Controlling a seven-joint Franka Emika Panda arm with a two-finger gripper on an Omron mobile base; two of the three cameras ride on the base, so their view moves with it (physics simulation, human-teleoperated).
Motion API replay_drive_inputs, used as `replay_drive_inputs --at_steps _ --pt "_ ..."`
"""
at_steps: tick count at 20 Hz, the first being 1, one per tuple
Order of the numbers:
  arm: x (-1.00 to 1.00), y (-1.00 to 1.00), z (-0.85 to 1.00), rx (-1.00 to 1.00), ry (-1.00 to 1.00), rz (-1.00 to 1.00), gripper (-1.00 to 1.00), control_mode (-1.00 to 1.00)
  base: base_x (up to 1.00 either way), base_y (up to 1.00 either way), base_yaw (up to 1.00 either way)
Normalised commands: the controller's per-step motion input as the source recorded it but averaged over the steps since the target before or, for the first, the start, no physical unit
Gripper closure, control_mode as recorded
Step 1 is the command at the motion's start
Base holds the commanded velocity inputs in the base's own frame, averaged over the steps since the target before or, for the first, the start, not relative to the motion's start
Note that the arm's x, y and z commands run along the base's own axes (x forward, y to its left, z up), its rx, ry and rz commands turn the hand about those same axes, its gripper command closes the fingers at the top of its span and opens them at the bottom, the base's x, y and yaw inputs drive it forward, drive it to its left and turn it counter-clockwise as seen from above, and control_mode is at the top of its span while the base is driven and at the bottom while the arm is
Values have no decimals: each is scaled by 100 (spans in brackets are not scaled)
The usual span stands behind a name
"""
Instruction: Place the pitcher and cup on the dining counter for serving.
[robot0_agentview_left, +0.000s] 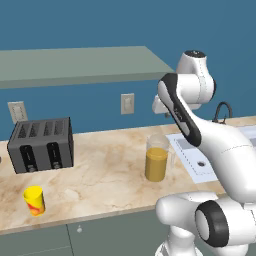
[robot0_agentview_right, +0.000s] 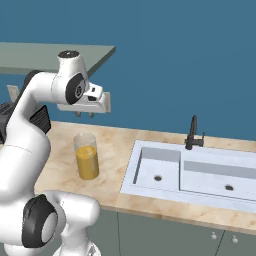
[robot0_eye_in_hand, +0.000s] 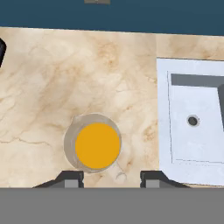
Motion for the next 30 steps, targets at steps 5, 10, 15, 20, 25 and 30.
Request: replay_drive_inputs --at_steps 5,10,15,20,25,30 --pt "-1 0 0 0 0 0 -100 -100 0 0 0" --pt "-4 -6 -1 2 0 0 -100 -100 0 0 0" --pt "-26 -52 -7 13 -2 11 -100 -100 0 0 0" --pt "-23 -77 -10 22 -7 27 -100 -100 0 0 0" --pt "-32 -82 -40 31 -10 37 -100 -100 0 0 0" --pt "-6 -23 -61 29 -14 41 -100 -100 0 0 0"
